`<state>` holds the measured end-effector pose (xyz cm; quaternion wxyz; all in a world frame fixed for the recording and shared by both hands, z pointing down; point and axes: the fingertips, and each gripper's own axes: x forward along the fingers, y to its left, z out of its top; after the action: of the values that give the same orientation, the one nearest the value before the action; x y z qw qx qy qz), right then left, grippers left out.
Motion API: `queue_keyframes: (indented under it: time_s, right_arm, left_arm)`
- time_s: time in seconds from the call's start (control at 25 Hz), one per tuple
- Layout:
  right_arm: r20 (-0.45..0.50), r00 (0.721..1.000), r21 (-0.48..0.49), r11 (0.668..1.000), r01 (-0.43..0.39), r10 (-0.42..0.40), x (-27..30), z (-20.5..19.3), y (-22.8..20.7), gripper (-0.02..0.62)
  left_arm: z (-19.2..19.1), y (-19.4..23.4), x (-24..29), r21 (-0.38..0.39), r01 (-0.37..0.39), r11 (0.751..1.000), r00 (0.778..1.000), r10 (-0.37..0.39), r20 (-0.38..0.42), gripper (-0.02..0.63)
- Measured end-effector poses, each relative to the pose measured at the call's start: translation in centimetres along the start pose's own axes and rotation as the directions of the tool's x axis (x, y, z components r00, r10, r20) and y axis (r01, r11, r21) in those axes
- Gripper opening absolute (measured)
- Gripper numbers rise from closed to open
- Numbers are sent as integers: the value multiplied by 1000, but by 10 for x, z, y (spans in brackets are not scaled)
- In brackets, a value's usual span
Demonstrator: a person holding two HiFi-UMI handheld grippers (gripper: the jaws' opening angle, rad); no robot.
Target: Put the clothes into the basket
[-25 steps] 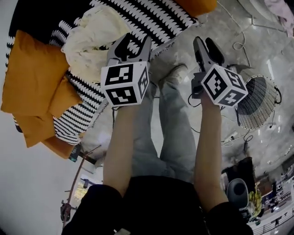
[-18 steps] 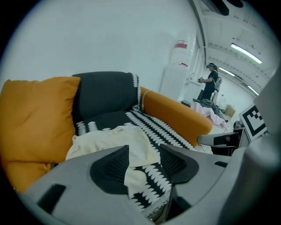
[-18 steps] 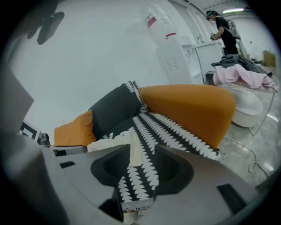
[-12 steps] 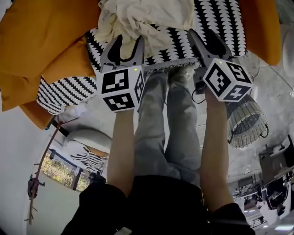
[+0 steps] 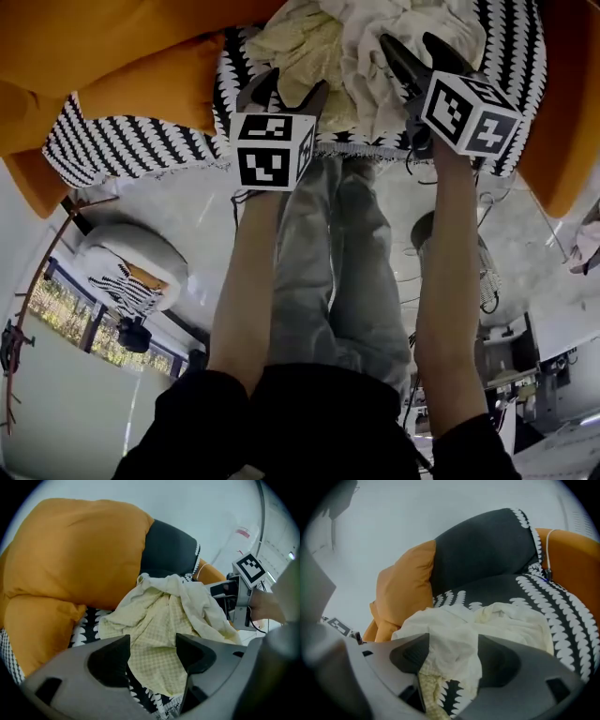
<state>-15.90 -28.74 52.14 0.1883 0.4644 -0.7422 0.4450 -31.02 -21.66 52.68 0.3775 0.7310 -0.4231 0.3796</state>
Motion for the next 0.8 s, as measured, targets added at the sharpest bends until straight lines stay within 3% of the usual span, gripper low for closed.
queue_keyframes:
  time_s: [0.2,0.36,0.48,0.52,0.6,0.64,0.8]
  right_arm:
    - [-122,992,-114,994,-3,-11,54,-31,0,288]
    - [-122,993,-64,998,-16,8,68,-46,-4,287]
    - [-131,991,-22,999,-23,20,74,-50,-6,226]
    - [-136,990,-19,1000,-24,21,75,-51,-5,203]
    - [-150,989,-37,999,-14,8,69,-50,1,141]
    - [-149,989,-50,999,-3,-5,62,-46,5,101]
    - [-58,998,-12,1000,-5,4,29,-24,28,67]
  left_arm:
    - [-26,8,43,-10,30,1000,999,-30,-33,280]
    - [-32,12,61,19,27,999,1000,-27,9,279]
    - [-32,11,70,38,-7,999,999,5,38,278]
    - [-32,10,69,28,3,1000,999,-4,37,246]
    - [-30,6,59,-21,59,998,998,-58,33,86]
    - [-27,4,51,-38,88,995,996,-87,33,57]
    - [-12,-2,20,38,117,992,993,-118,26,49]
